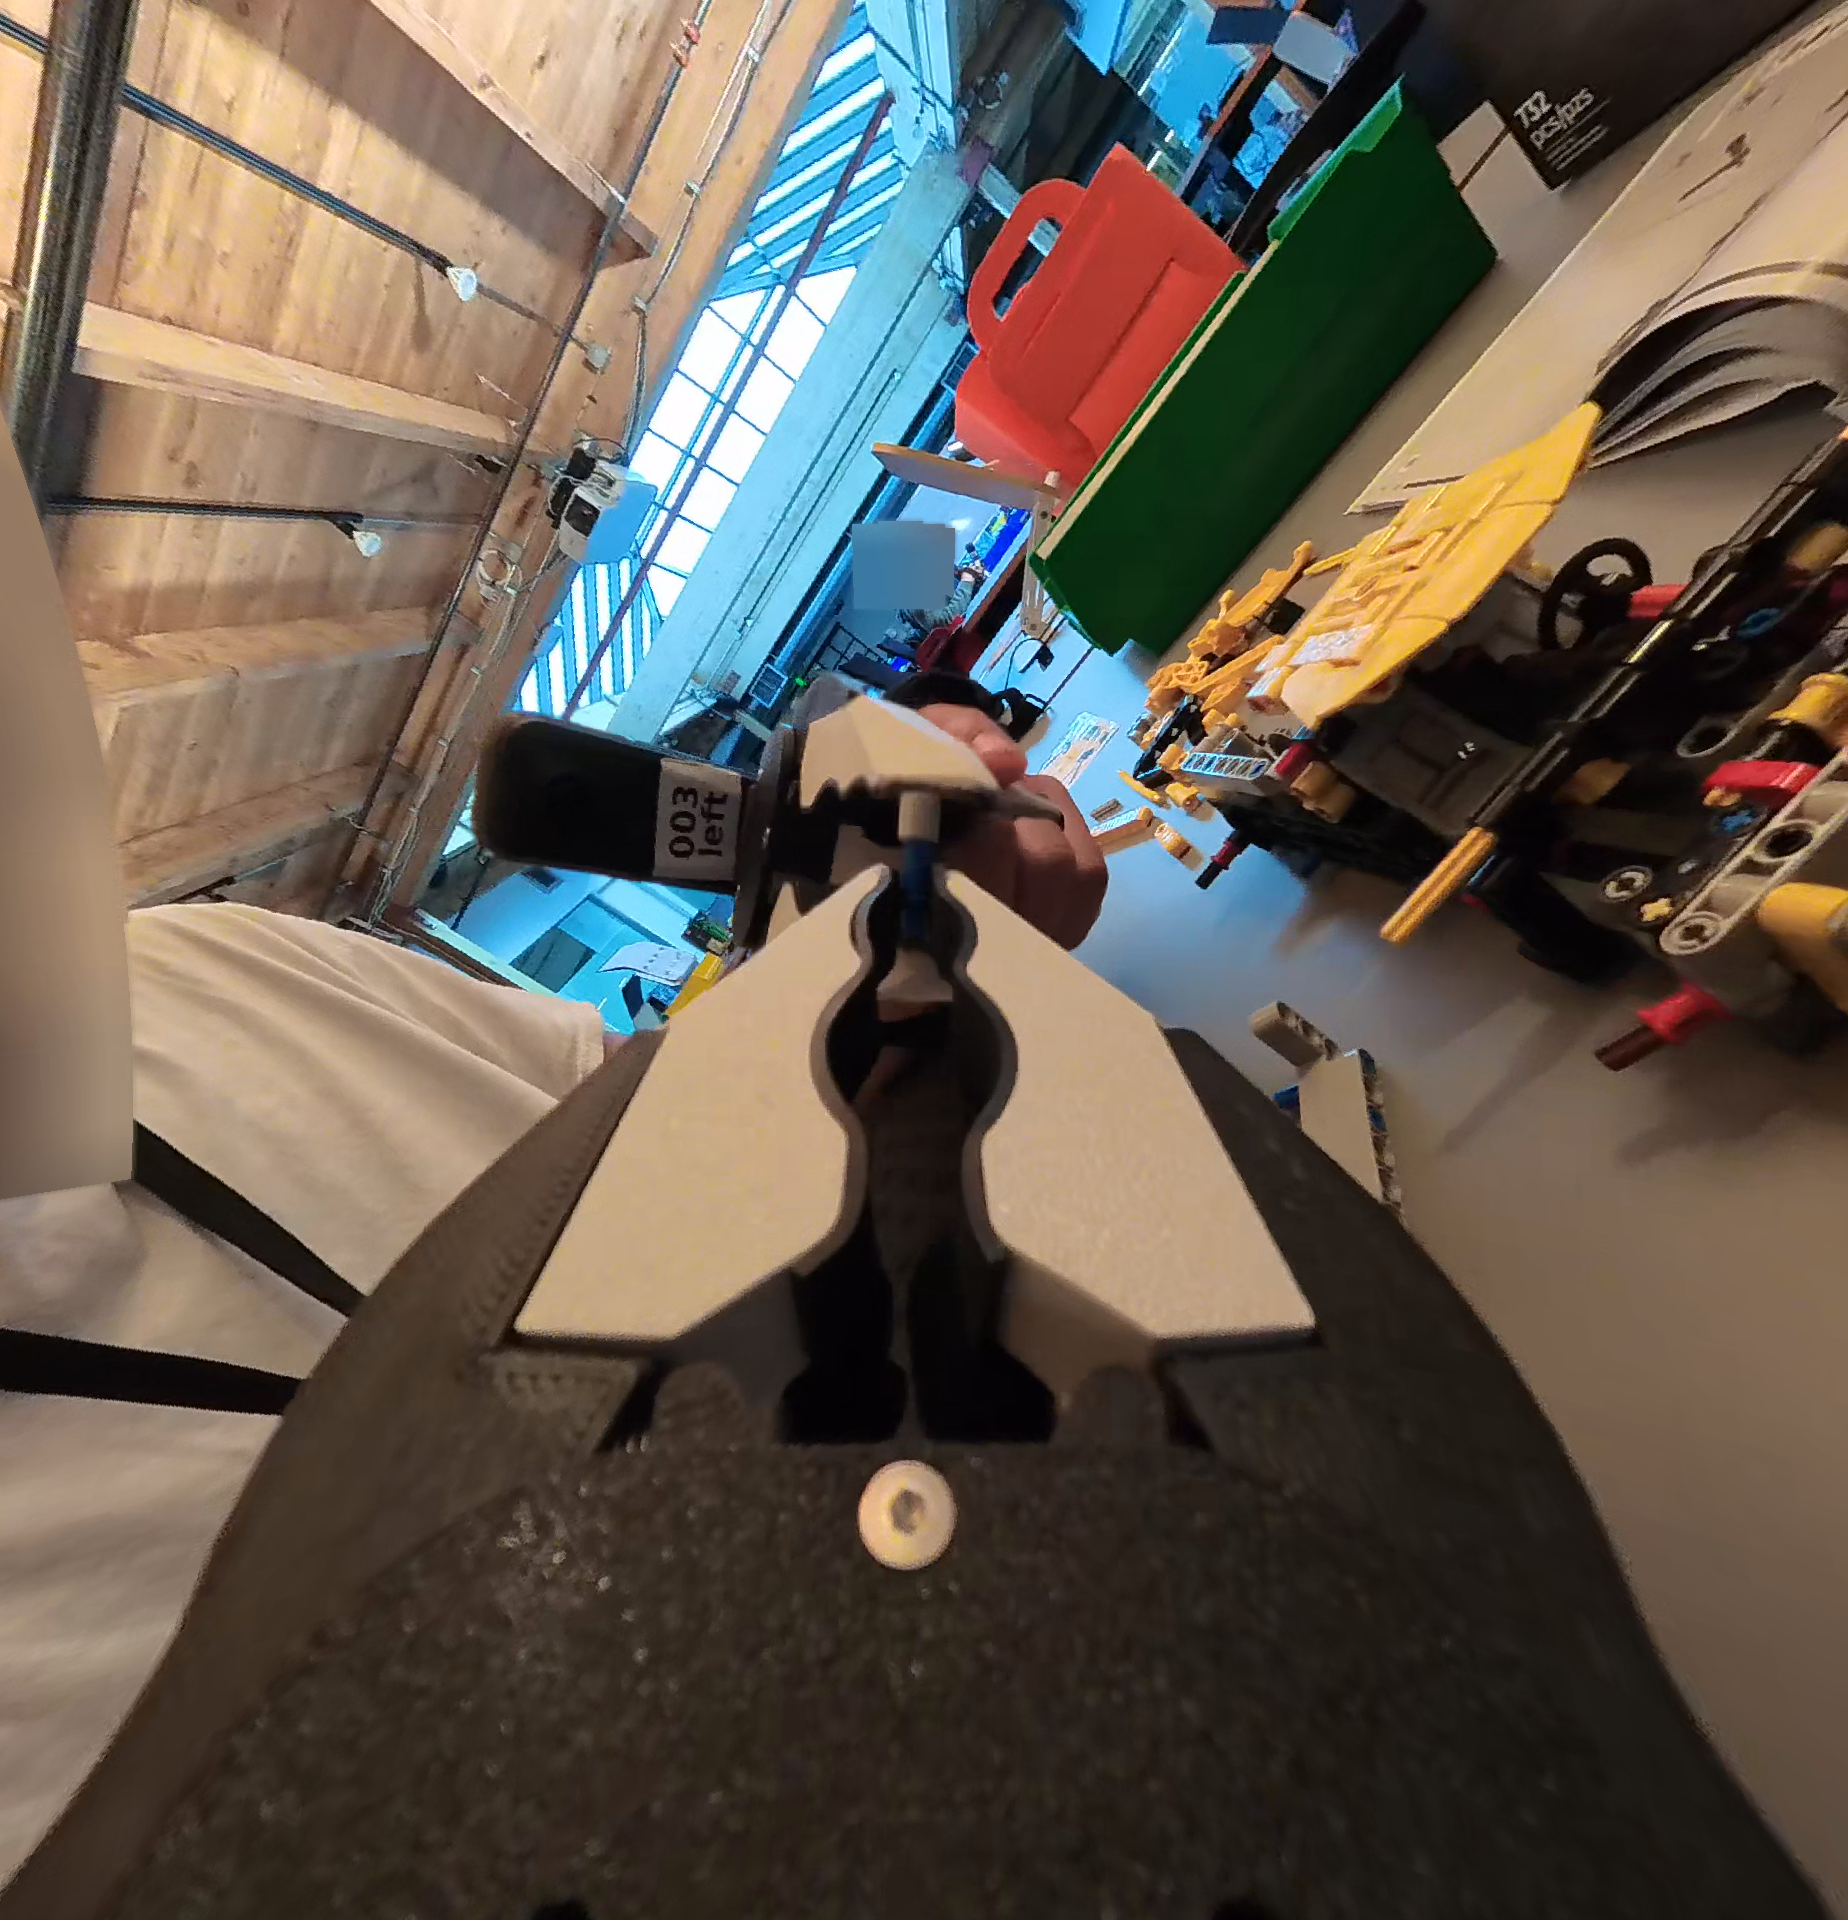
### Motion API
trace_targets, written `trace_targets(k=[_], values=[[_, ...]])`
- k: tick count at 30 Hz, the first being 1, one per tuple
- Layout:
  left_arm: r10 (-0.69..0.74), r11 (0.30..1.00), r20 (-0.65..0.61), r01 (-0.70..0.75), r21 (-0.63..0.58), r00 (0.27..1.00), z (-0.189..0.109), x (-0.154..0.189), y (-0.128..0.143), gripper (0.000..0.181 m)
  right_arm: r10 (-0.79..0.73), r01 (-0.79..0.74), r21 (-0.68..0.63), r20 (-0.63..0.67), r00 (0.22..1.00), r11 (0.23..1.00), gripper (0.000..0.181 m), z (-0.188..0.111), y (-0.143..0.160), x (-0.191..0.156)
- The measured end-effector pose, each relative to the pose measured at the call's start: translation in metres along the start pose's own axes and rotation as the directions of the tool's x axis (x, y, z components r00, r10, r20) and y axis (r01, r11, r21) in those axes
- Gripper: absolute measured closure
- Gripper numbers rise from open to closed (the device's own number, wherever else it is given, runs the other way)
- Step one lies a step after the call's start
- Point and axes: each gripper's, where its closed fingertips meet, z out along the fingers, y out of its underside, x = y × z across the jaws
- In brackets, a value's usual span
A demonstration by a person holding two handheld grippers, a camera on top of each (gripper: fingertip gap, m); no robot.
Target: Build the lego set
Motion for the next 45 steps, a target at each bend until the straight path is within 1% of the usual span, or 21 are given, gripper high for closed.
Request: trace_targets(k=[2, 4, 6, 8, 9, 10, 11, 12, 13, 15, 16, 17, 19, 22, 25, 28, 31, 35, 40, 42, 45], values=[[-0.013, 1.000, 0.004, 0.013, 0.000, 1.000, -0.001, -0.002, 0.000, 0.156, 0.016, -0.016, 0.005, 0.020, 1.000, 1.000, 0.171, -0.001, -0.001, -0.002], [-0.020, 1.000, -0.003, 0.020, 0.004, 1.000, -0.001, -0.001, -0.001, 0.156, 0.023, -0.023, -0.004, 0.021, 1.000, 1.000, 0.177, -0.001, 0.000, -0.001], [-0.015, 1.000, -0.009, 0.015, 0.004, 1.000, -0.001, 0.001, -0.001, 0.156, 0.013, -0.012, -0.027, 0.020, 1.000, 1.000, 0.177, -0.002, 0.002, -0.001], [-0.024, 1.000, -0.015, 0.024, -0.014, 1.000, 0.002, 0.003, 0.003, 0.155, -0.027, 0.025, -0.055, -0.027, 0.999, 0.998, 0.178, -0.005, 0.004, 0.004], [-0.037, 0.999, -0.020, 0.037, -0.012, 0.999, 0.003, 0.004, 0.003, 0.151, -0.051, 0.048, -0.053, -0.049, 0.998, 0.997, 0.178, -0.006, 0.004, 0.005], [-0.075, 0.997, -0.036, 0.076, 0.011, 0.997, 0.001, 0.005, -0.001, 0.151, -0.053, 0.051, -0.049, -0.033, 0.998, 0.997, 0.178, -0.006, 0.003, 0.002], [-0.155, 0.986, -0.064, 0.158, 0.050, 0.986, -0.002, 0.003, -0.008, 0.151, -0.055, 0.055, -0.034, -0.017, 0.998, 0.998, 0.177, -0.007, 0.001, -0.001], [-0.280, 0.953, -0.107, 0.289, 0.086, 0.954, -0.006, -0.002, -0.013, 0.150, -0.077, 0.077, -0.012, -0.031, 0.997, 0.997, 0.178, -0.008, -0.004, -0.001], [-0.422, 0.891, -0.165, 0.441, 0.107, 0.892, -0.009, -0.011, -0.016, 0.151, -0.102, 0.102, -0.002, -0.039, 0.994, 0.995, 0.177, -0.010, -0.006, -0.002], [-0.649, 0.718, -0.248, 0.687, 0.113, 0.720, -0.013, -0.030, -0.017, 0.151, -0.177, 0.178, 0.003, -0.078, 0.981, 0.984, 0.177, -0.009, -0.008, -0.003], [-0.693, 0.657, -0.305, 0.746, 0.107, 0.654, -0.015, -0.031, -0.020, 0.151, -0.219, 0.220, -0.006, -0.103, 0.970, 0.975, 0.178, -0.007, -0.007, -0.003], [-0.707, 0.628, -0.338, 0.771, 0.102, 0.621, -0.015, -0.029, -0.023, 0.151, -0.242, 0.243, -0.005, -0.109, 0.964, 0.970, 0.178, -0.004, -0.007, -0.005], [-0.721, 0.608, -0.346, 0.788, 0.098, 0.600, -0.014, -0.027, -0.024, 0.155, -0.260, 0.263, 0.018, -0.101, 0.960, 0.965, 0.177, 0.002, -0.009, -0.010], [-0.737, 0.558, -0.412, 0.827, 0.077, 0.535, -0.015, -0.022, -0.029, 0.164, -0.269, 0.275, 0.049, -0.092, 0.959, 0.960, 0.177, 0.004, -0.012, -0.016], [-0.731, 0.543, -0.440, 0.835, 0.087, 0.521, -0.018, -0.021, -0.034, 0.174, -0.259, 0.263, 0.046, -0.082, 0.962, 0.964, 0.178, 0.006, -0.011, -0.016], [-0.721, 0.551, -0.444, 0.829, 0.099, 0.532, -0.018, -0.020, -0.035, 0.174, -0.256, 0.260, 0.046, -0.071, 0.964, 0.965, 0.177, 0.007, -0.010, -0.018], [-0.703, 0.576, -0.435, 0.809, 0.116, 0.563, -0.019, -0.019, -0.034, 0.173, -0.253, 0.258, 0.055, -0.081, 0.964, 0.965, 0.178, 0.008, -0.009, -0.018], [-0.717, 0.538, -0.460, 0.835, 0.115, 0.524, -0.019, -0.021, -0.035, 0.173, -0.236, 0.242, 0.083, -0.073, 0.969, 0.967, 0.179, 0.007, -0.013, -0.020], [-0.723, 0.511, -0.483, 0.853, 0.105, 0.493, -0.019, -0.019, -0.037, 0.173, -0.221, 0.225, 0.099, -0.052, 0.974, 0.969, 0.179, 0.007, -0.013, -0.022], [-0.726, 0.516, -0.477, 0.851, 0.100, 0.496, -0.019, -0.019, -0.035, 0.173, -0.236, 0.242, 0.093, -0.073, 0.969, 0.966, 0.179, 0.007, -0.013, -0.020], [-0.735, 0.499, -0.485, 0.863, 0.085, 0.473, -0.019, -0.019, -0.034, 0.173, -0.240, 0.247, 0.101, -0.078, 0.968, 0.964, 0.179, 0.006, -0.014, -0.020]])
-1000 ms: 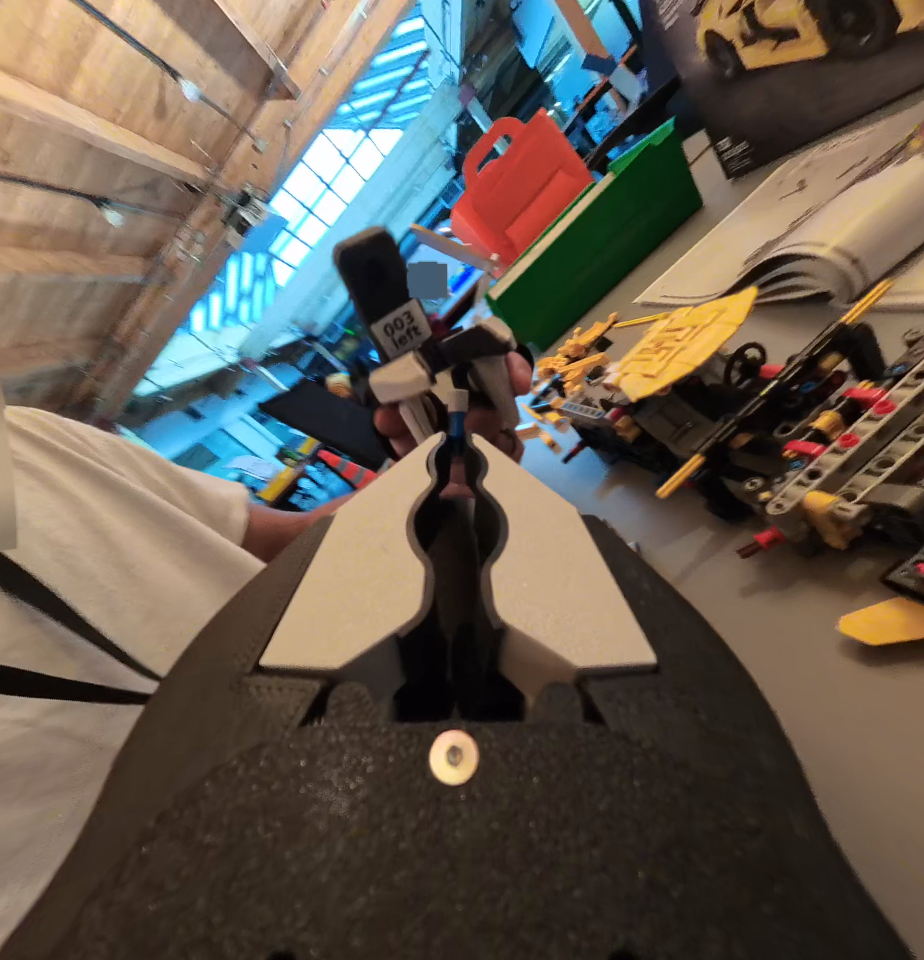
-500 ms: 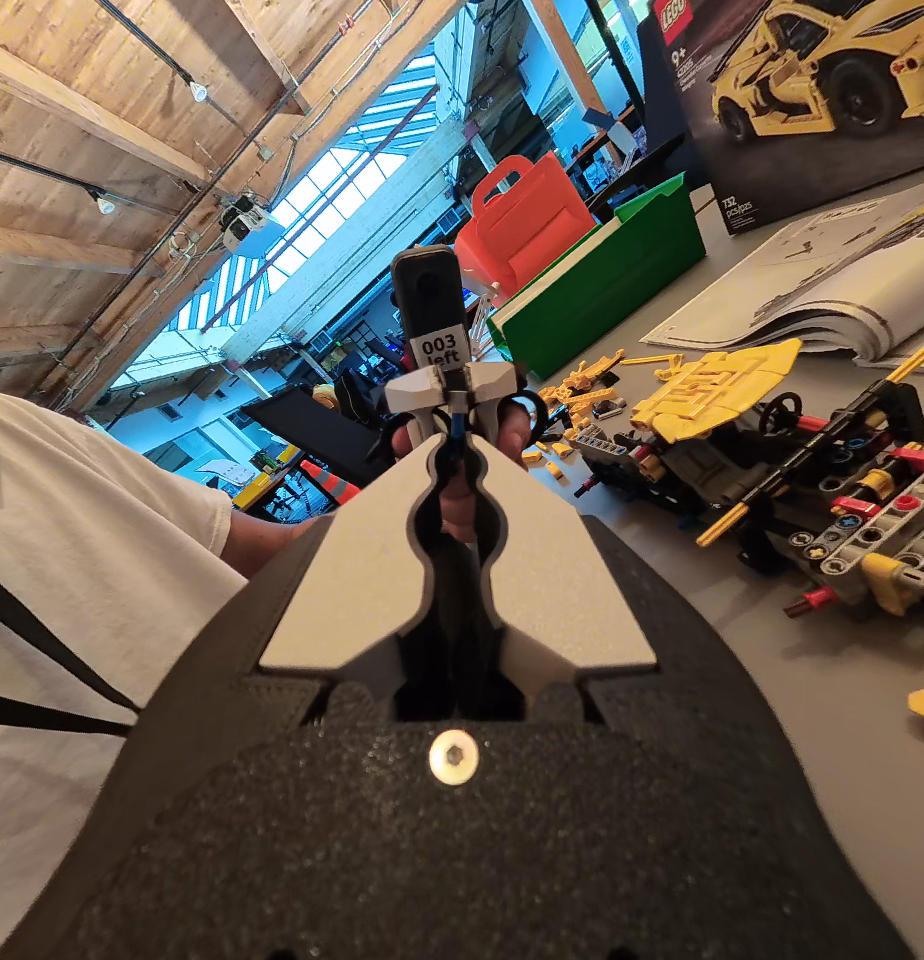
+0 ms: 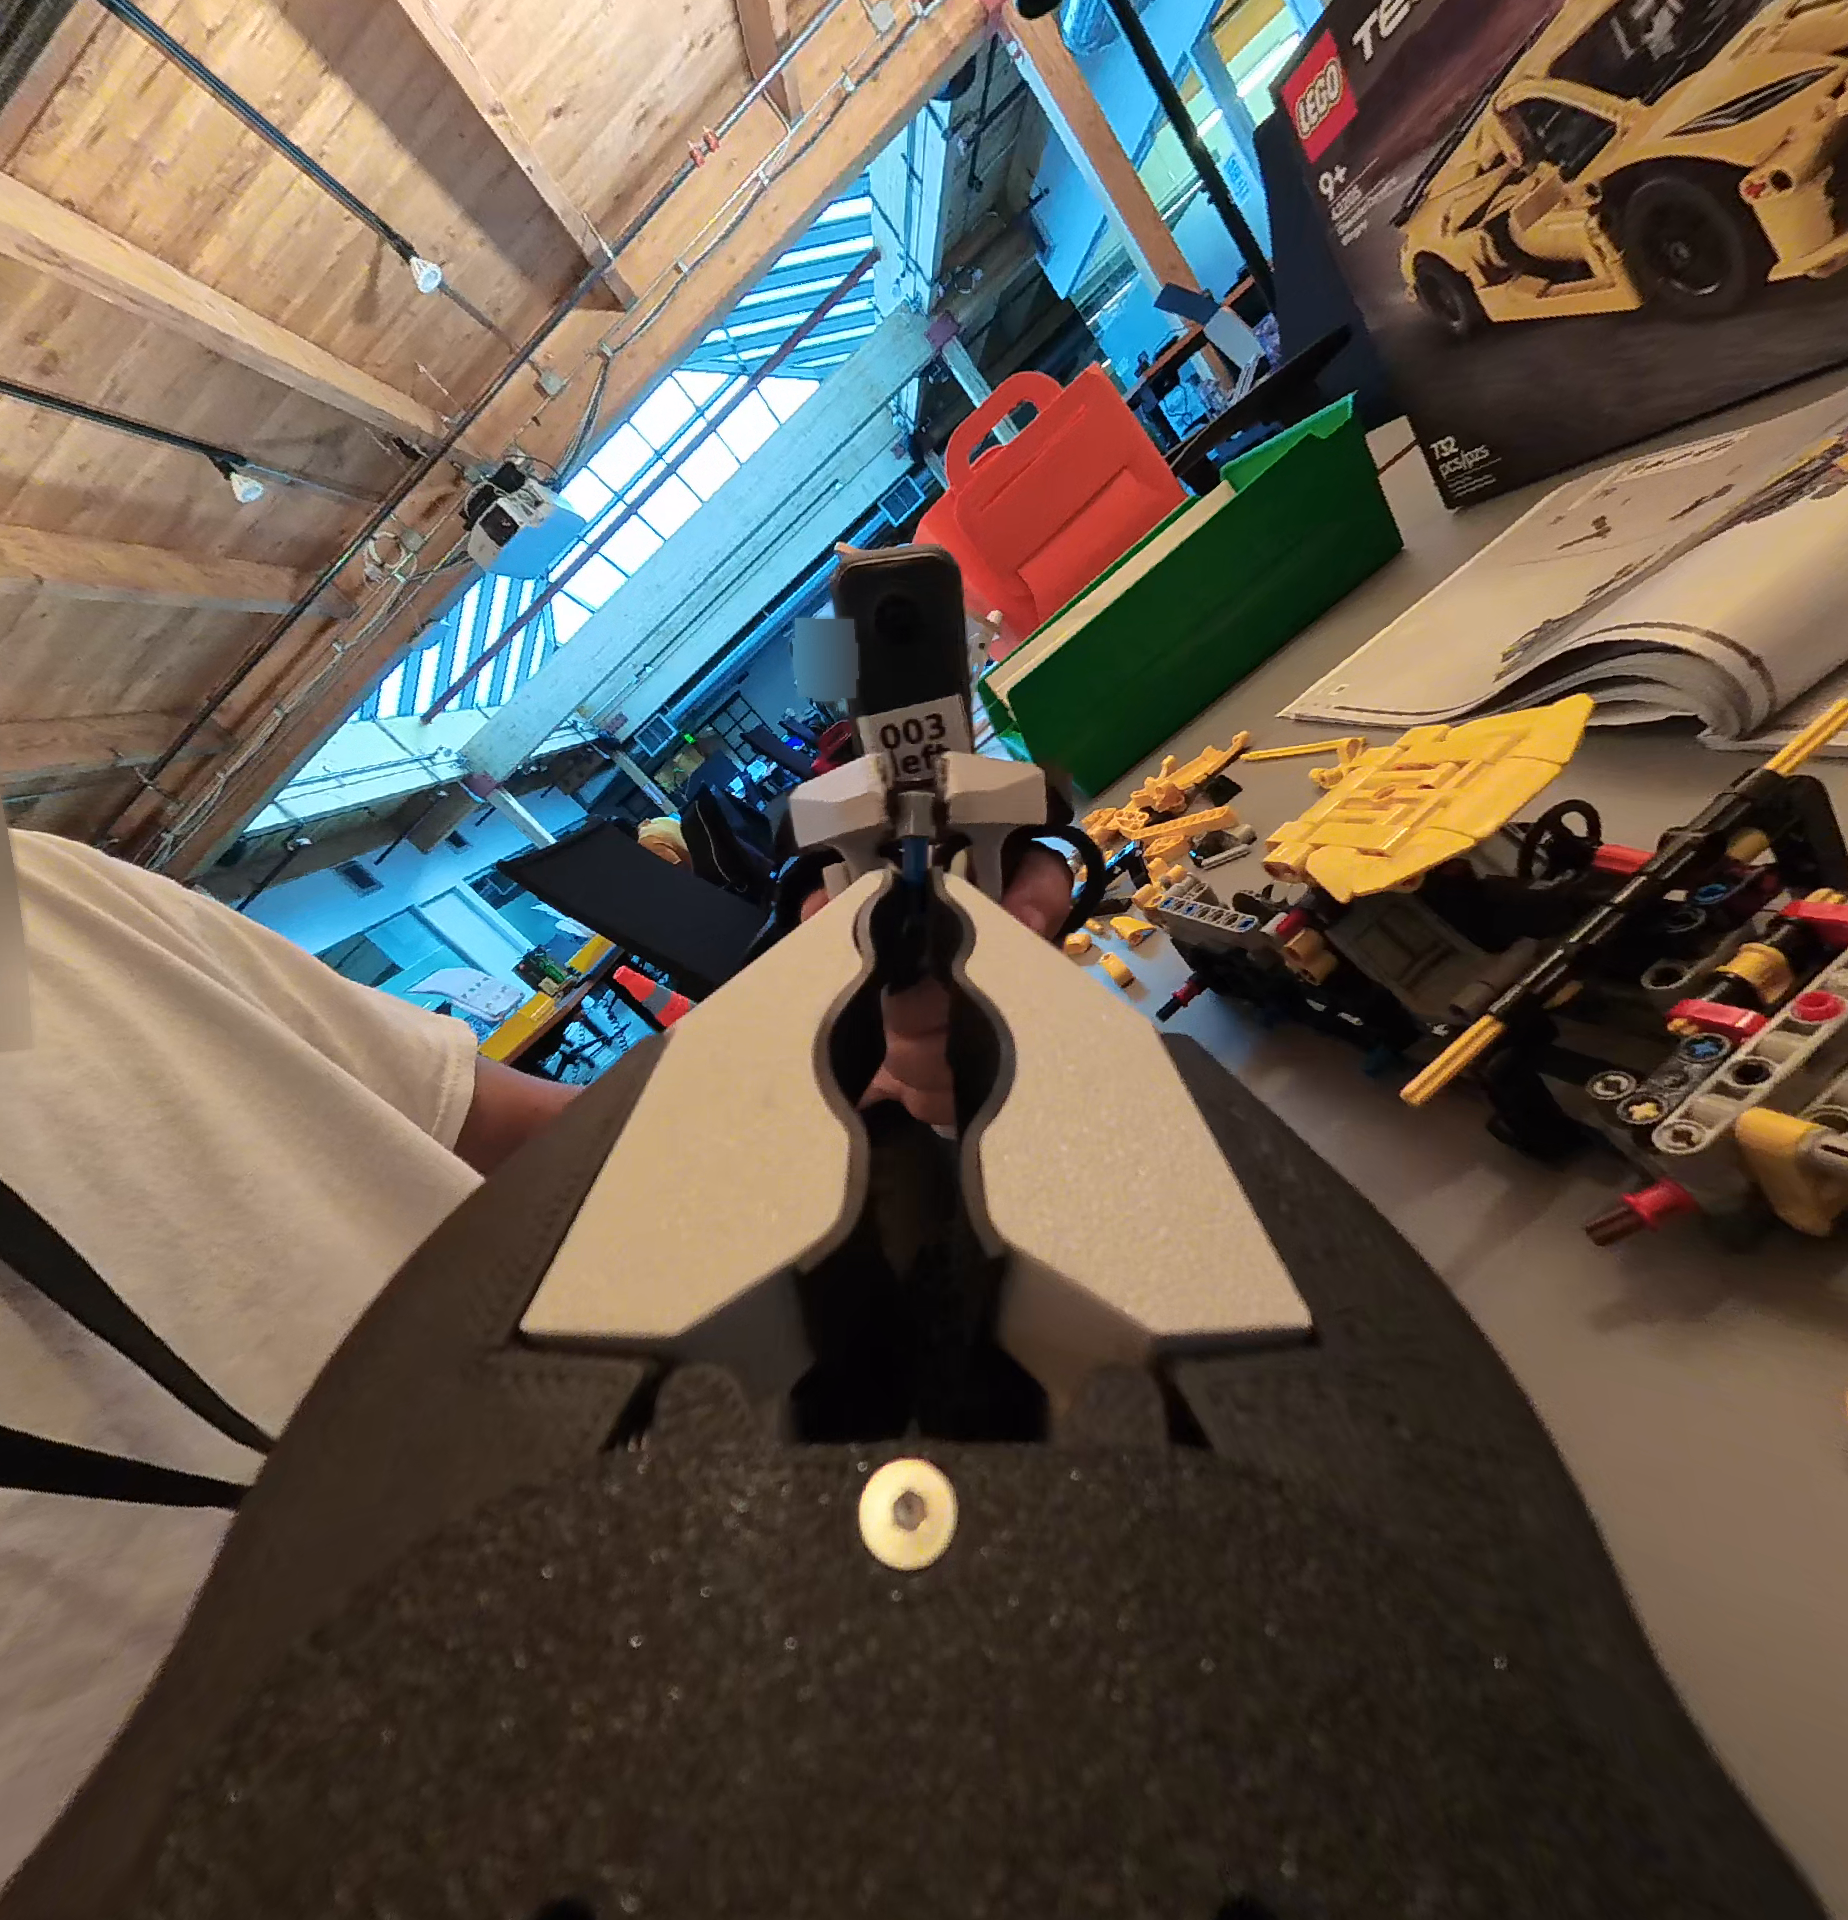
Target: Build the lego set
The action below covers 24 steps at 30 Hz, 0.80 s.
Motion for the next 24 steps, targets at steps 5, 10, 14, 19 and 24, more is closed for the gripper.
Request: trace_targets(k=[5, 10, 14, 19, 24], values=[[-0.031, 0.999, -0.030, 0.032, 0.015, 0.999, -0.0006, 0.0035, -0.0032, 0.174, -0.006, 0.006, 0.004, 0.016, 1.000, 1.000, 0.178, 0.0009, -0.0009, -0.0031], [-0.041, 0.999, -0.041, 0.041, 0.004, 0.998, 0.0003, 0.0052, -0.0009, 0.171, -0.045, 0.045, 0.023, 0.015, 0.999, 0.999, 0.178, 0.0009, -0.0060, -0.0056], [-0.026, 0.999, -0.048, 0.027, 0.034, 0.999, 0.0000, 0.0070, -0.0067, 0.172, -0.049, 0.049, 0.003, 0.014, 0.999, 0.999, 0.178, 0.0023, -0.0022, -0.0058], [-0.020, 1.000, -0.039, 0.020, 0.021, 0.999, 0.0011, 0.0056, -0.0036, 0.174, -0.037, 0.037, 0.015, 0.016, 0.999, 0.999, 0.178, 0.0010, -0.0043, -0.0054], [-0.031, 0.999, -0.050, 0.033, 0.041, 0.998, 0.0014, 0.0041, -0.0020, 0.174, -0.036, 0.036, 0.015, 0.005, 0.999, 0.999, 0.178, 0.0011, -0.0041, -0.0040]])
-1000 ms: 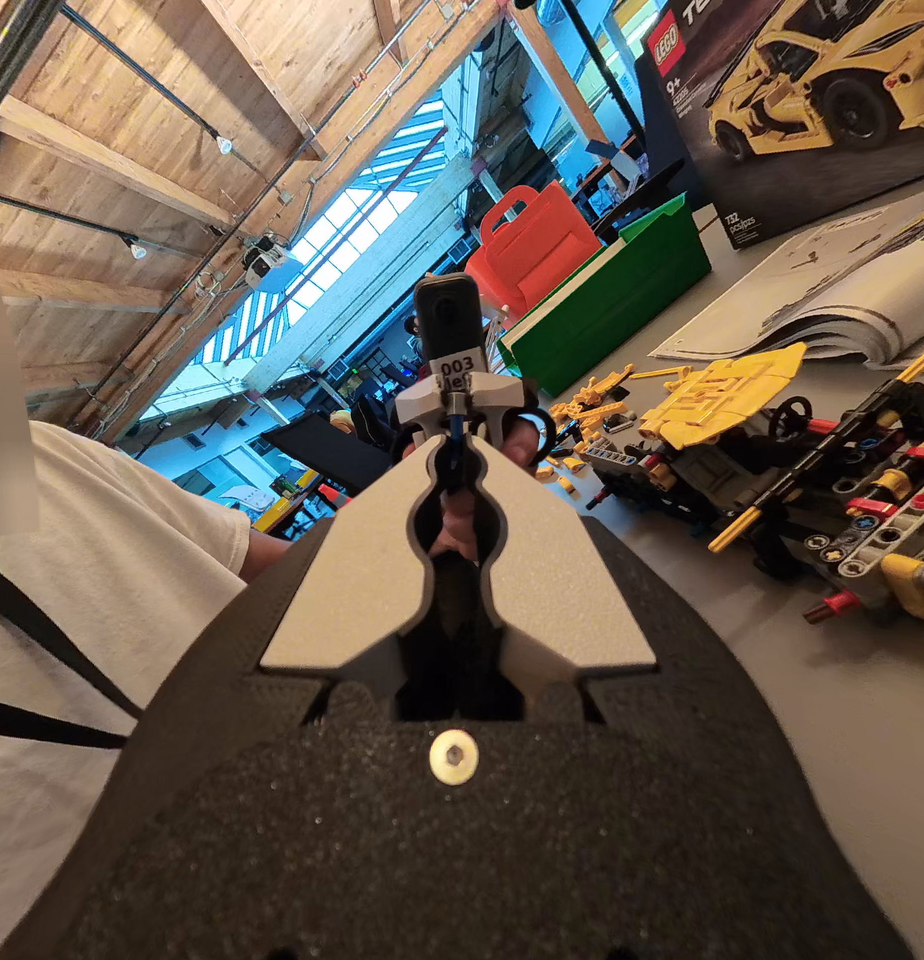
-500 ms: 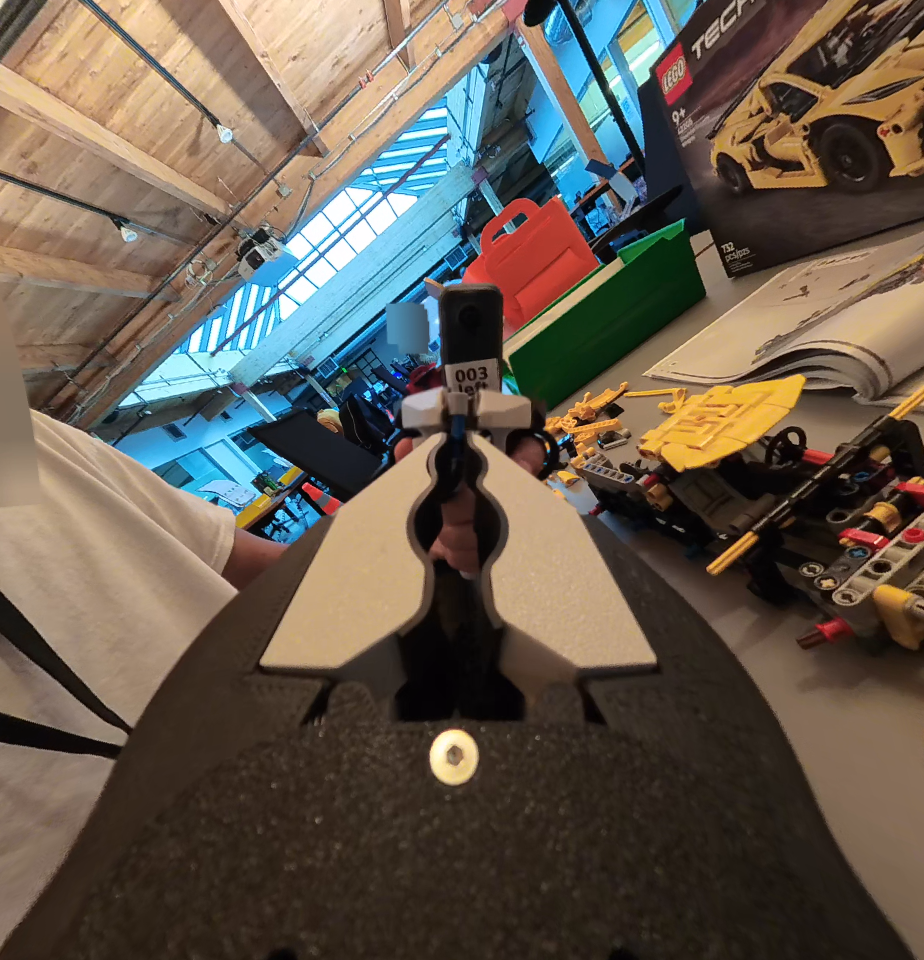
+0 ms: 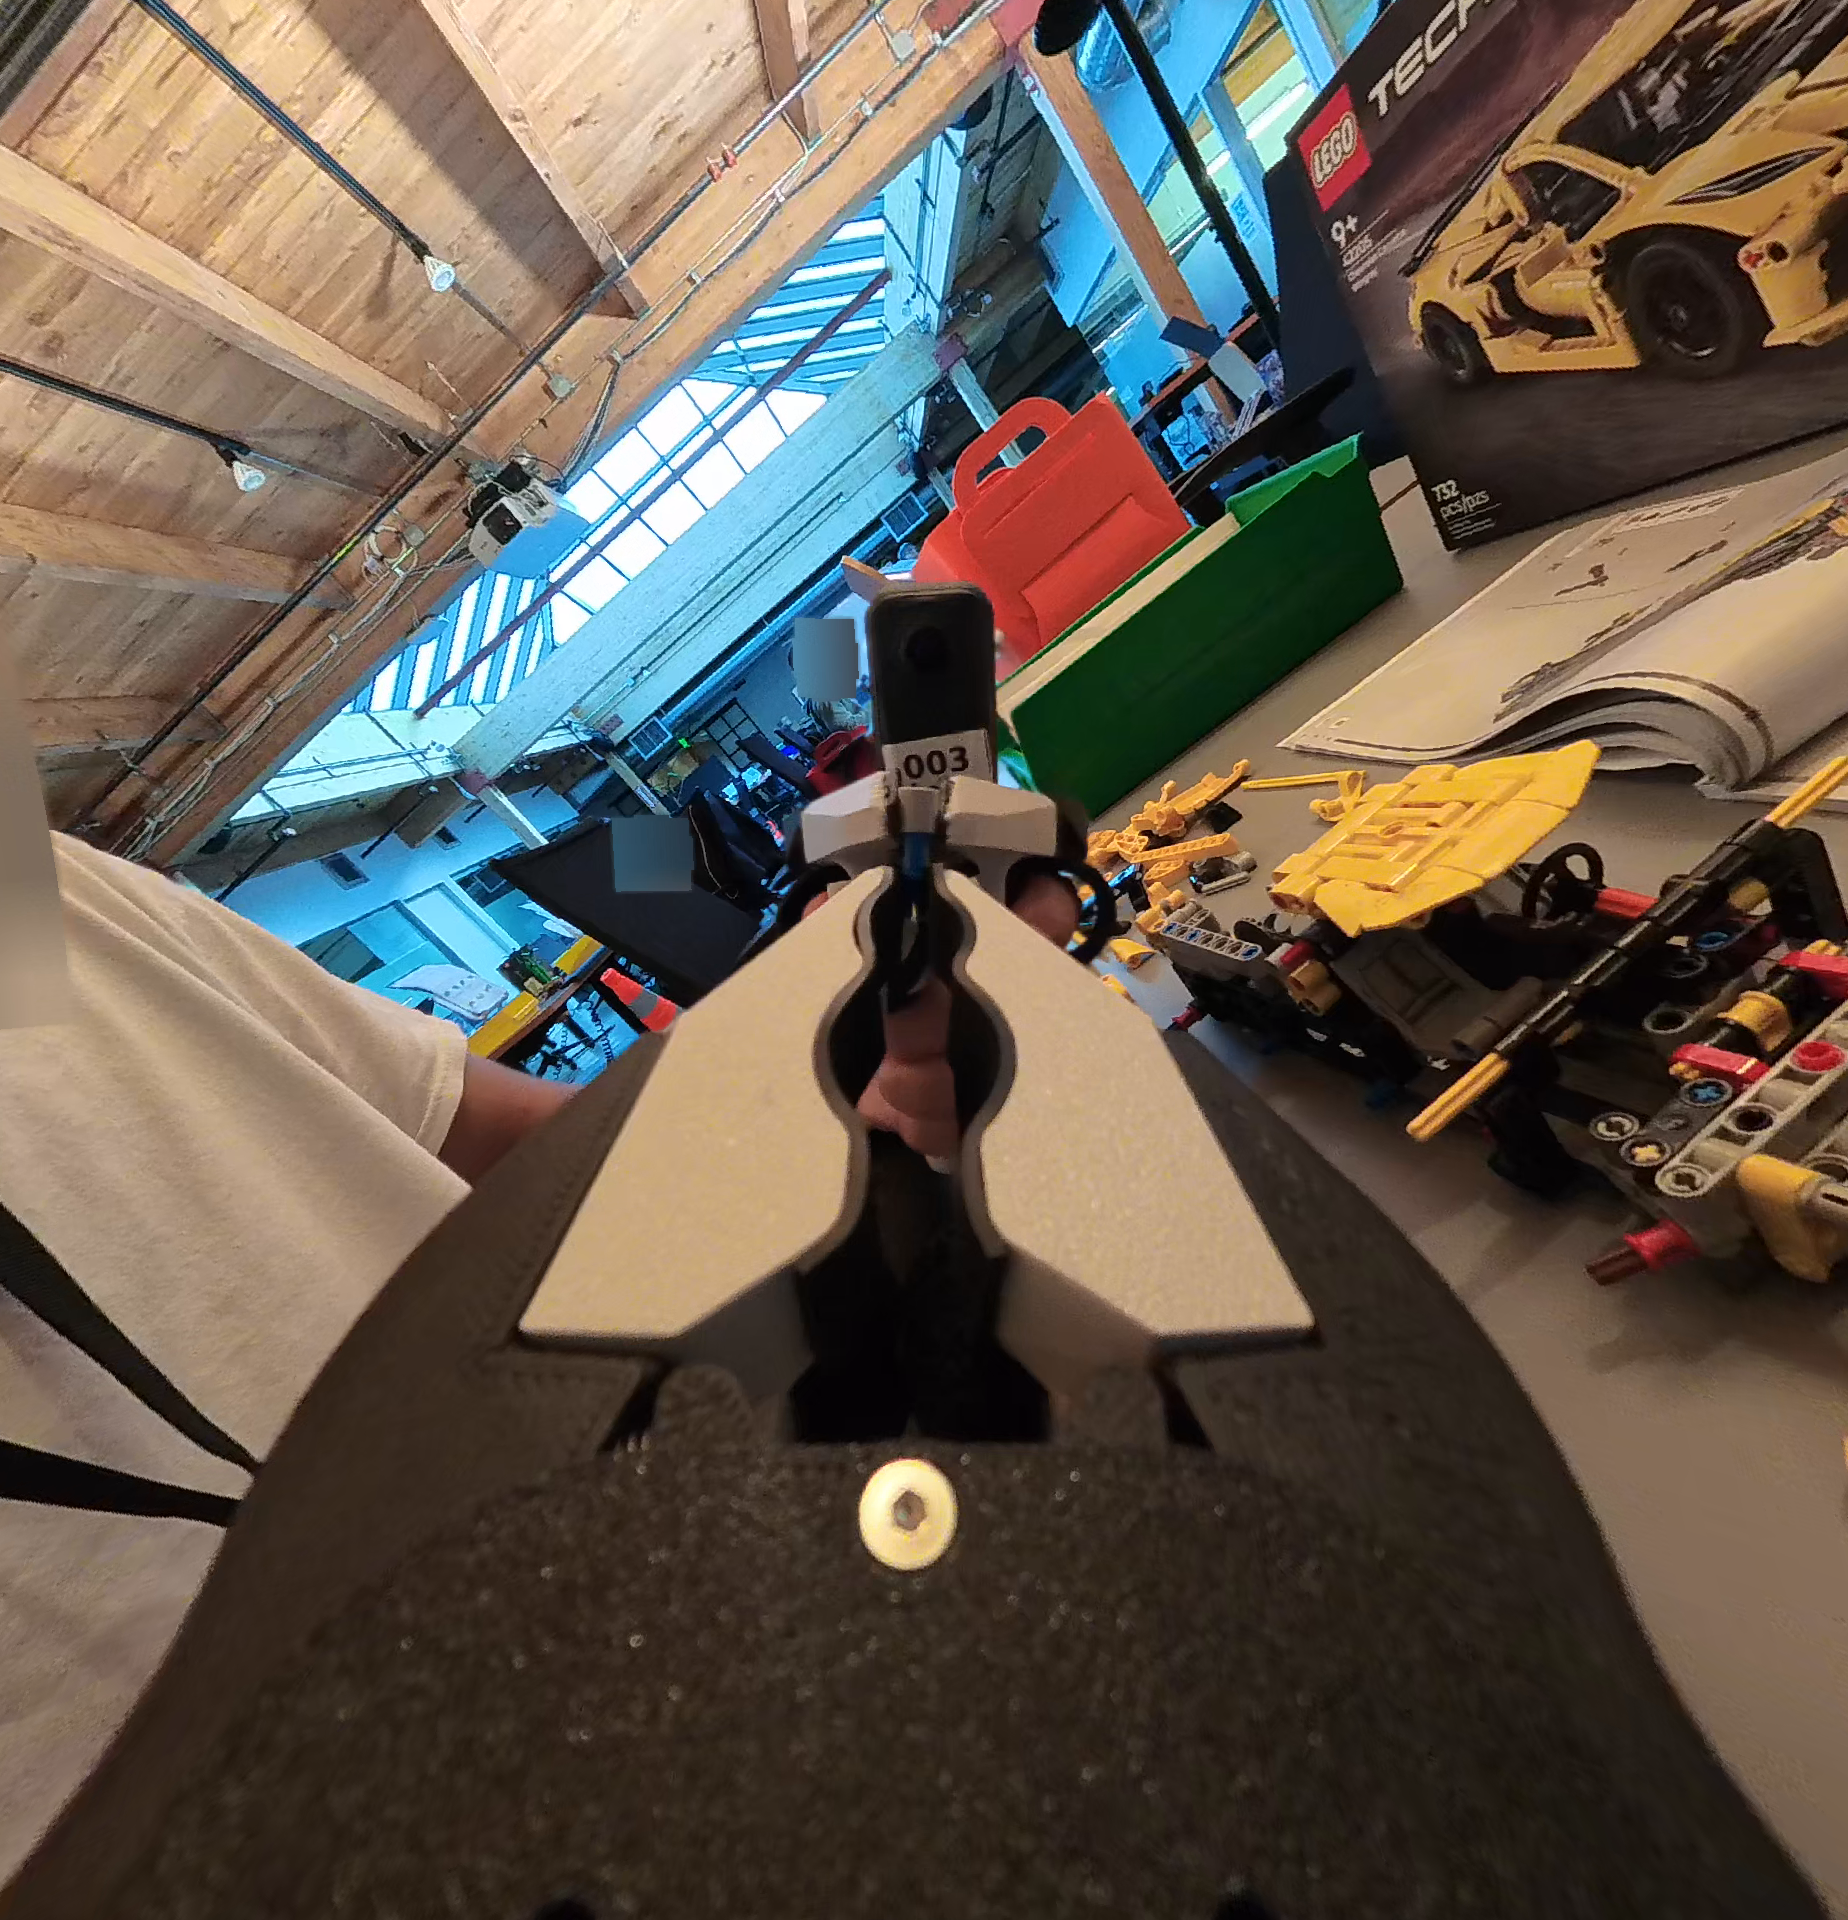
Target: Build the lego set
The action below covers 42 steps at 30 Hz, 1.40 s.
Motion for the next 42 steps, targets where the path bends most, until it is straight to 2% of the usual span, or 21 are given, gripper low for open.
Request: trace_targets(k=[8, 13, 17, 18, 21, 23, 25, 28, 32, 42], values=[[-0.022, 1.000, -0.041, 0.022, -0.001, 0.999, 0.004, 0.005, 0.001, 0.174, 0.029, -0.031, 0.044, 0.044, 0.999, 0.999, 0.179, -0.003, -0.004, -0.005], [0.039, 0.999, -0.004, -0.040, -0.032, 0.999, 0.003, 0.003, 0.004, 0.175, 0.044, -0.046, 0.036, 0.042, 0.998, 0.998, 0.179, -0.003, -0.002, -0.004], [0.030, 0.999, -0.002, -0.030, -0.044, 1.000, 0.002, 0.003, 0.003, 0.175, 0.077, -0.079, 0.037, 0.062, 0.995, 0.996, 0.178, -0.003, -0.002, -0.003], [0.038, 0.998, 0.017, -0.037, -0.047, 0.999, 0.001, 0.001, 0.002, 0.177, 0.103, -0.106, 0.047, 0.072, 0.992, 0.993, 0.178, -0.003, -0.004, -0.001], [0.033, 0.997, 0.035, -0.031, -0.065, 0.999, 0.001, -0.002, 0.004, 0.174, 0.195, -0.212, 0.183, 0.104, 0.975, 0.960, 0.179, -0.017, -0.026, 0.012], [0.090, 0.989, 0.056, -0.083, -0.125, 0.994, 0.007, -0.002, 0.016, 0.174, 0.236, -0.260, 0.190, 0.141, 0.961, 0.947, 0.178, -0.018, -0.026, 0.012], [0.114, 0.982, 0.062, -0.103, -0.157, 0.992, 0.014, -0.002, 0.022, 0.172, 0.193, -0.209, 0.161, 0.109, 0.975, 0.965, 0.178, -0.012, -0.019, 0.009], [0.092, 0.989, 0.080, -0.082, -0.124, 0.993, 0.013, -0.006, 0.016, 0.172, 0.156, -0.167, 0.126, 0.095, 0.983, 0.978, 0.179, -0.006, -0.015, 0.006], [0.100, 0.990, 0.107, -0.088, -0.113, 0.989, 0.009, -0.009, 0.014, 0.177, 0.041, -0.041, 0.107, 0.001, 0.999, 0.993, 0.177, -0.002, -0.011, 0.010], [0.233, 0.965, 0.153, -0.209, -0.159, 0.960, 0.007, -0.014, 0.018, 0.181, 0.054, -0.053, 0.078, -0.007, 0.999, 0.996, 0.177, -0.007, -0.008, 0.015]])
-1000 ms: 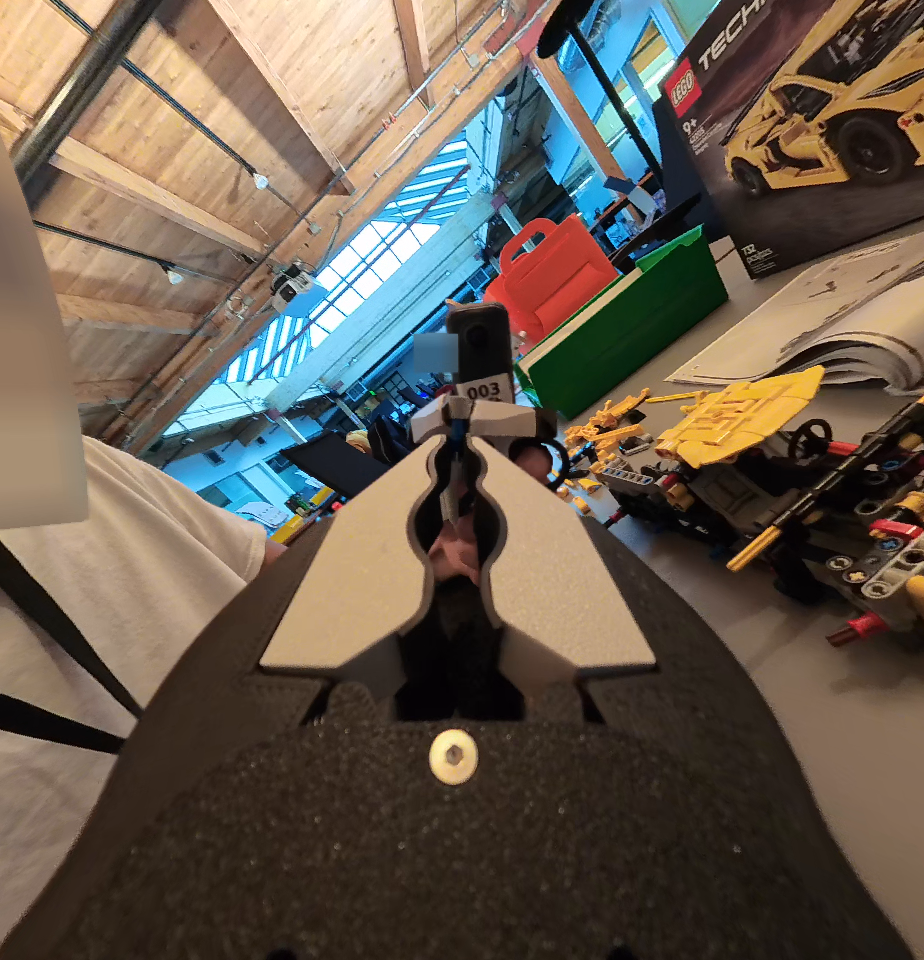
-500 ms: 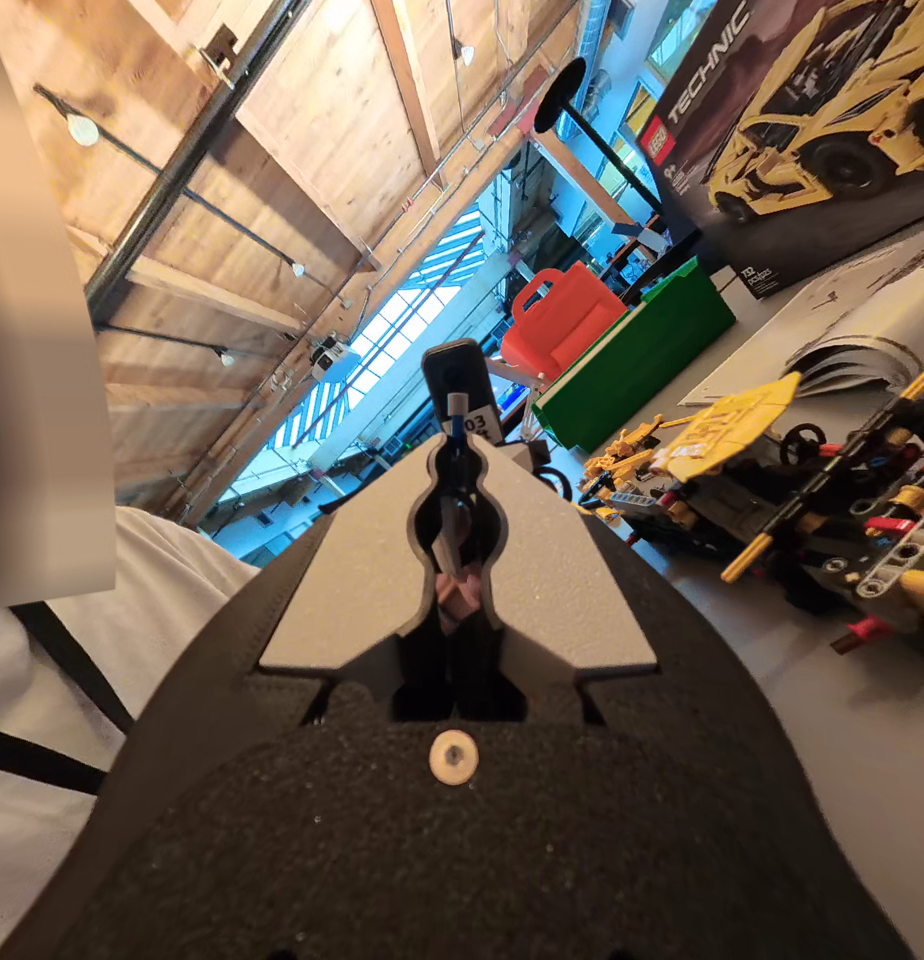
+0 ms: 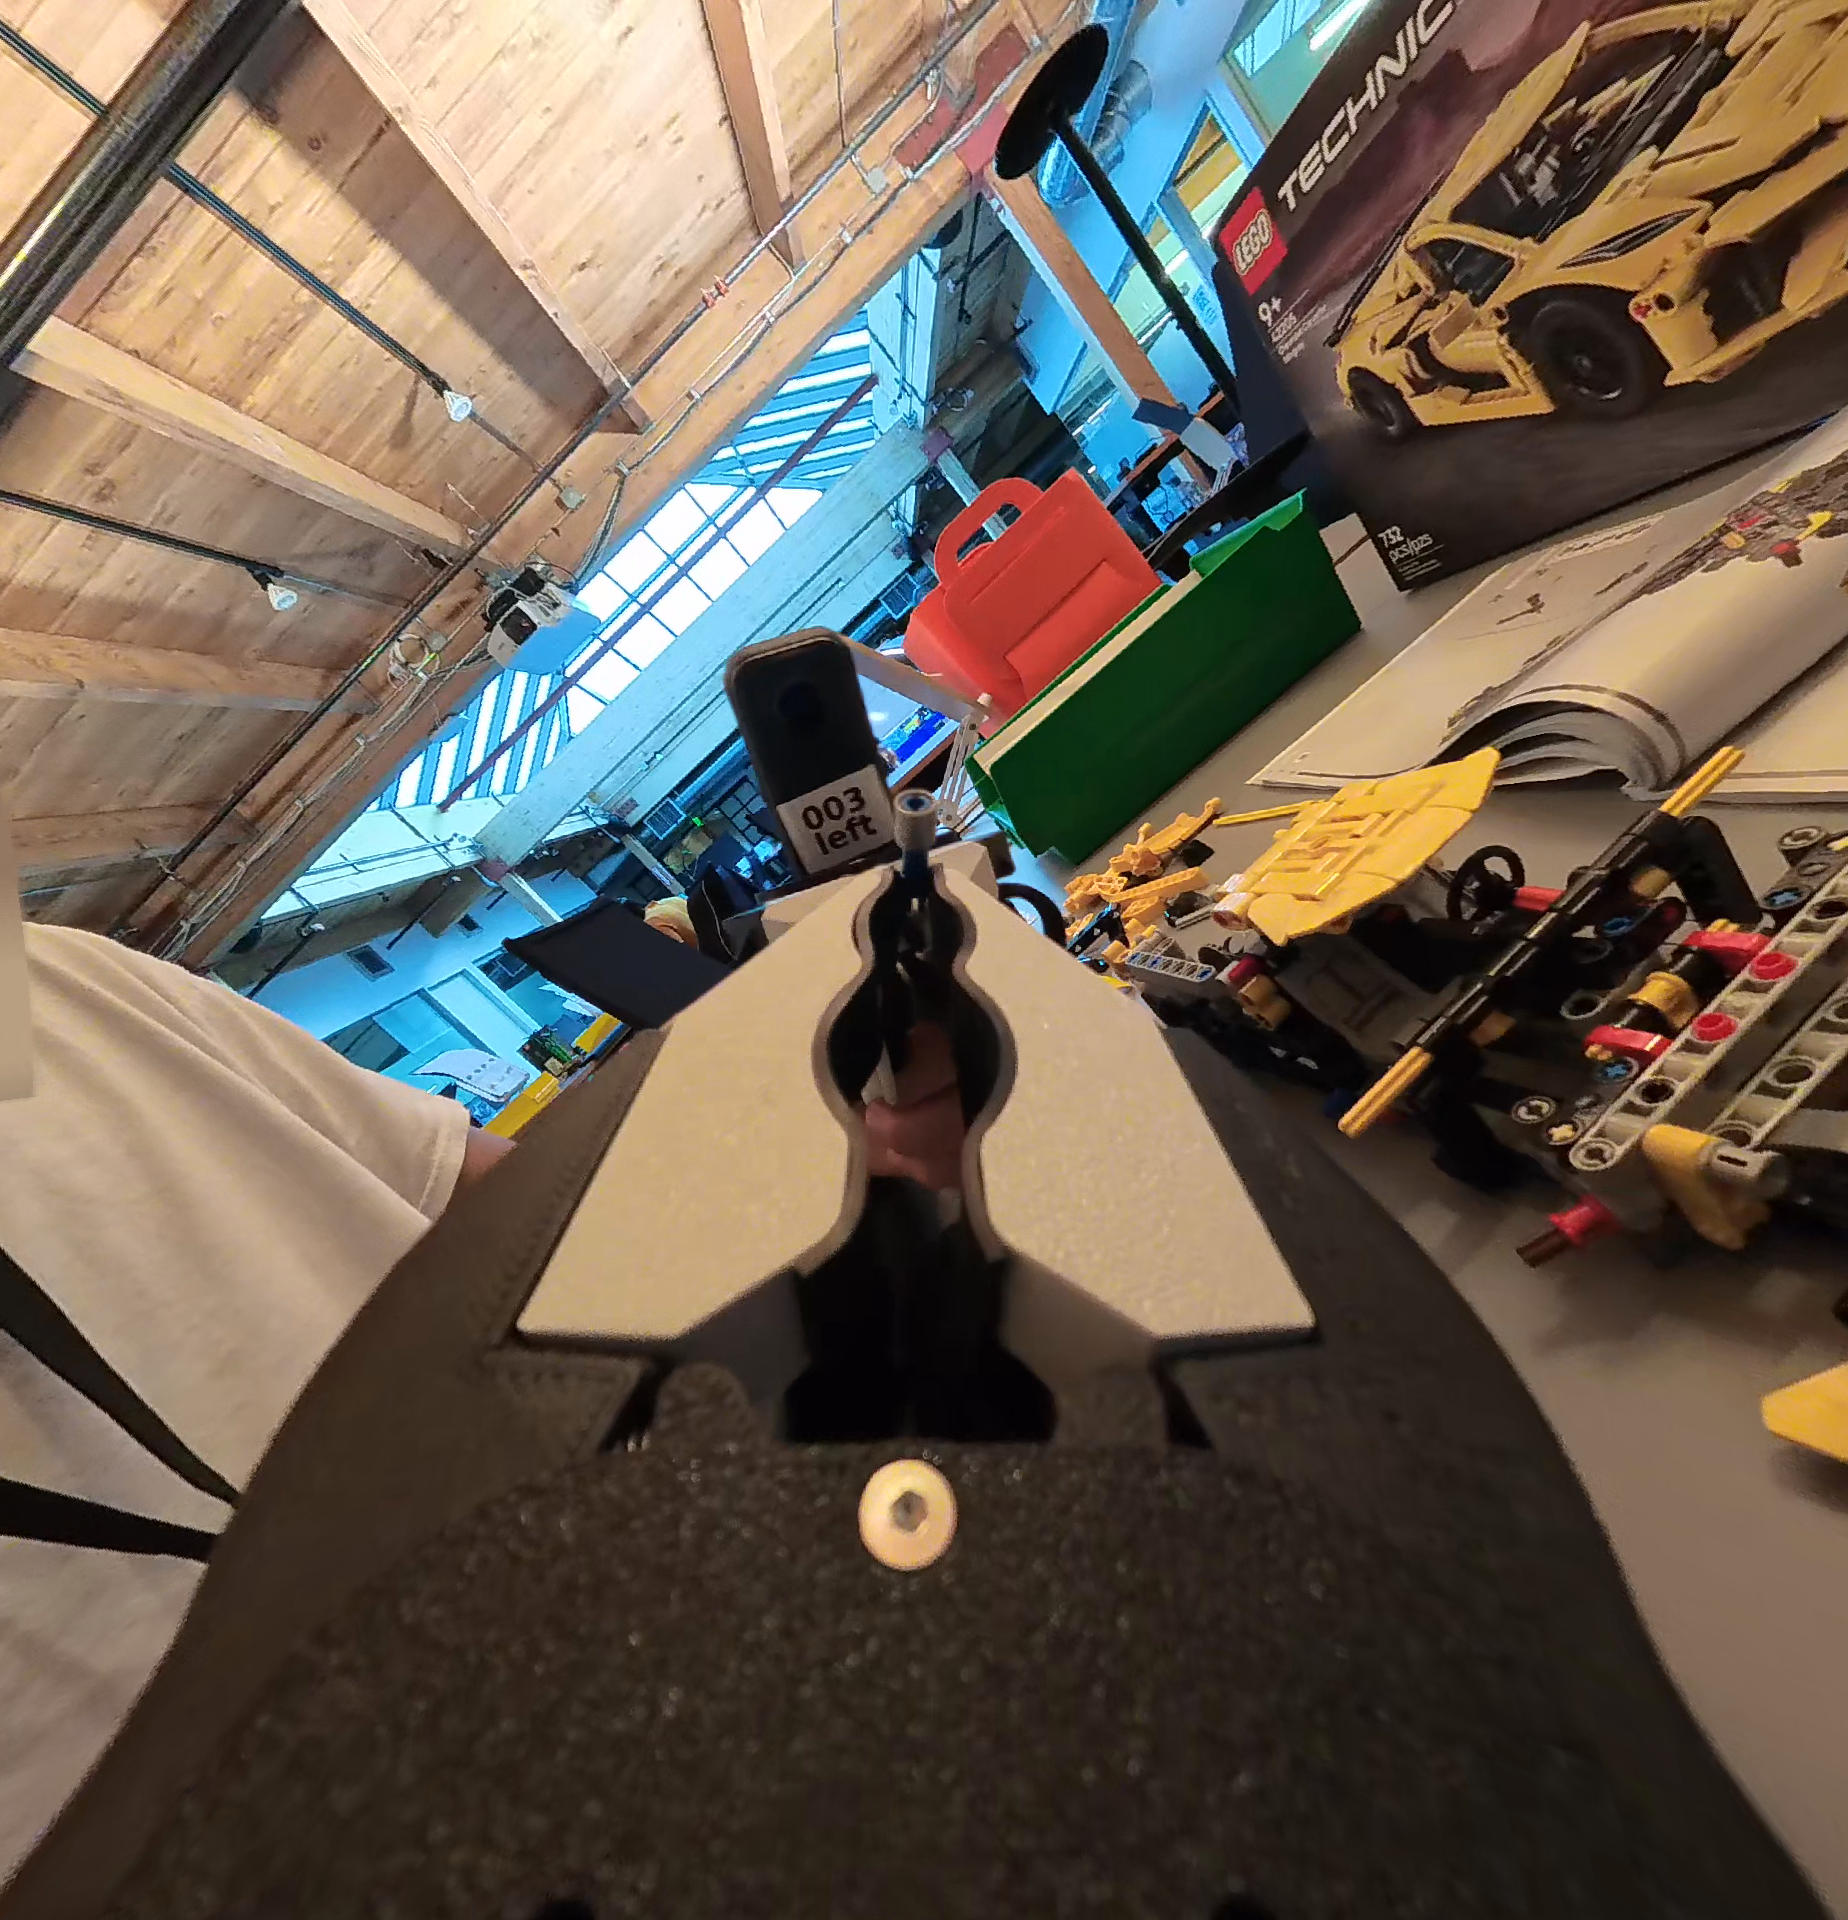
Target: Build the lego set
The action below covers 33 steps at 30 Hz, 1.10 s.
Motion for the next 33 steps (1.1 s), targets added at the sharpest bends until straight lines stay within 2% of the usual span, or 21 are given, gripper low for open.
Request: trace_targets(k=[4, 6, 8, 10, 13, 16, 19, 23, 26, 28, 29, 32, 33], values=[[0.133, 0.991, 0.110, -0.129, -0.045, 0.985, 0.001, -0.010, 0.004, 0.181, 0.023, -0.023, 0.004, -0.040, 0.999, 1.000, 0.177, -0.003, -0.001, 0.010], [0.250, 0.968, 0.190, -0.240, -0.075, 0.949, -0.001, -0.016, 0.003, 0.181, 0.045, -0.045, 0.017, -0.028, 0.999, 0.999, 0.177, -0.005, -0.003, 0.009], [0.422, 0.906, 0.282, -0.405, -0.121, 0.862, -0.004, -0.021, -0.001, 0.179, 0.045, -0.044, 0.025, -0.057, 0.997, 0.999, 0.177, -0.008, -0.005, 0.015], [0.584, 0.811, 0.329, -0.547, -0.208, 0.742, -0.003, -0.022, 0.002, 0.172, 0.072, -0.071, 0.034, -0.040, 0.997, 0.997, 0.177, -0.008, -0.005, 0.014], [0.704, 0.709, 0.342, -0.647, -0.282, 0.622, 0.003, -0.020, 0.007, 0.164, 0.091, -0.090, 0.035, -0.040, 0.995, 0.995, 0.177, -0.008, -0.005, 0.015], [0.715, 0.696, 0.361, -0.657, -0.290, 0.598, 0.003, -0.021, 0.004, 0.160, 0.100, -0.100, 0.012, -0.045, 0.994, 0.995, 0.177, -0.005, 0.000, 0.016], [0.716, 0.693, 0.362, -0.668, -0.269, 0.597, 0.002, -0.017, 0.000, 0.176, 0.105, -0.105, 0.011, -0.027, 0.994, 0.994, 0.177, -0.002, 0.001, 0.013], [0.761, 0.641, 0.365, -0.708, -0.297, 0.536, 0.001, -0.017, 0.000, 0.177, 0.118, -0.118, 0.011, -0.016, 0.993, 0.993, 0.177, -0.002, 0.001, 0.012], [0.761, 0.644, 0.345, -0.705, -0.297, 0.549, 0.001, -0.016, 0.002, 0.178, 0.127, -0.127, -0.003, -0.007, 0.992, 0.992, 0.176, -0.003, 0.002, 0.011], [0.773, 0.629, 0.345, -0.715, -0.304, 0.532, 0.000, -0.016, 0.002, 0.178, 0.137, -0.137, 0.007, 0.000, 0.991, 0.991, 0.164, -0.005, -0.001, 0.011], [0.778, 0.623, 0.339, -0.720, -0.305, 0.529, 0.000, -0.015, 0.002, 0.178, 0.138, -0.139, 0.015, 0.004, 0.990, 0.990, 0.164, -0.006, -0.003, 0.011], [0.798, 0.598, 0.320, -0.738, -0.312, 0.511, 0.001, -0.013, 0.005, 0.178, 0.141, -0.141, 0.028, 0.003, 0.990, 0.990, 0.166, -0.010, -0.006, 0.013], [0.808, 0.585, 0.309, -0.746, -0.318, 0.501, 0.001, -0.013, 0.007, 0.178, 0.150, -0.150, 0.017, 0.013, 0.989, 0.988, 0.172, -0.010, -0.006, 0.011]])
